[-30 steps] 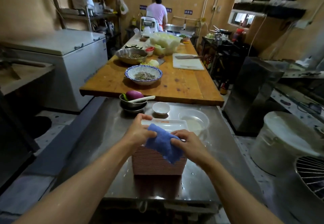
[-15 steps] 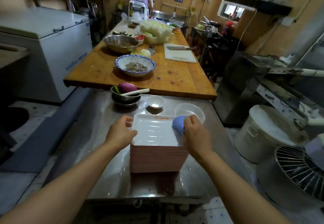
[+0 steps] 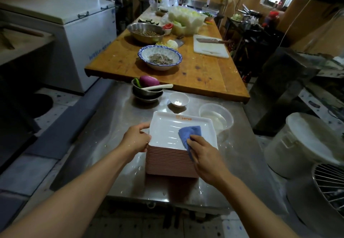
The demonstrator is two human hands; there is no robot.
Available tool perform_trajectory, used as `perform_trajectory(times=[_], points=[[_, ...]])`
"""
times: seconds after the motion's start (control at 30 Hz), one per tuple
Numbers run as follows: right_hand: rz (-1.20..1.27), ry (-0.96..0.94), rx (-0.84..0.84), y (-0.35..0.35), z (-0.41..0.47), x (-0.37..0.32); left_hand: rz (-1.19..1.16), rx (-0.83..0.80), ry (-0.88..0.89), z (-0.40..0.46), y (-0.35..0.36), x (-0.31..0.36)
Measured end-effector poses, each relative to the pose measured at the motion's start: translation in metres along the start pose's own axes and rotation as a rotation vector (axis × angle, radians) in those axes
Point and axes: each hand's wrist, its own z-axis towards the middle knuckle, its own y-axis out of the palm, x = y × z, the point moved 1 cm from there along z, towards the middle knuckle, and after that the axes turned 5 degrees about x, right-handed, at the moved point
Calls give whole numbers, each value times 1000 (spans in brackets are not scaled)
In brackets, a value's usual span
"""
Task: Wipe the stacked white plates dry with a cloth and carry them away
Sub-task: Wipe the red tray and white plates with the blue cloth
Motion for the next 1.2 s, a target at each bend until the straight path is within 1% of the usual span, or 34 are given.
perform_trajectory(times=[0.07,0.13,0.23,0.33,0.47,0.57,0.7,0.77,0.9,0.97,1.03,1.1,1.17,1.2], points=[[42,-75,-9,6,4,-19,-11,-18,-12,0,-2,0],[61,-146,-57,14,14,-41,-26,-34,-21,1,-3,-1],[37,-183,-109,27,29,-65,-33,-59,-32,5,-6,-3],[38,-134,-127,36,45,-70,8,-82,-11,7,-6,-2],[-31,-72,-119,41,75,-62,173,-58,59,8,-2,-2],[-88,-66,-47,43,93,-56,213,-56,71,11,-2,-2],[-170,-92,41,39,95,-41,241,-69,73,13,-1,-1],[-218,-23,60,30,89,-22,276,-65,80,14,0,-1],[-313,155,100,2,72,24,254,-79,79,13,1,-2],[-339,195,99,-8,66,36,259,-73,85,13,1,-2],[-316,205,107,-12,60,38,256,-64,86,12,1,-2],[-237,236,113,-16,52,33,242,-58,86,11,2,-3],[-130,221,68,-18,38,24,230,-53,83,10,2,-4],[-112,192,18,-17,31,20,221,-56,77,10,2,-4]])
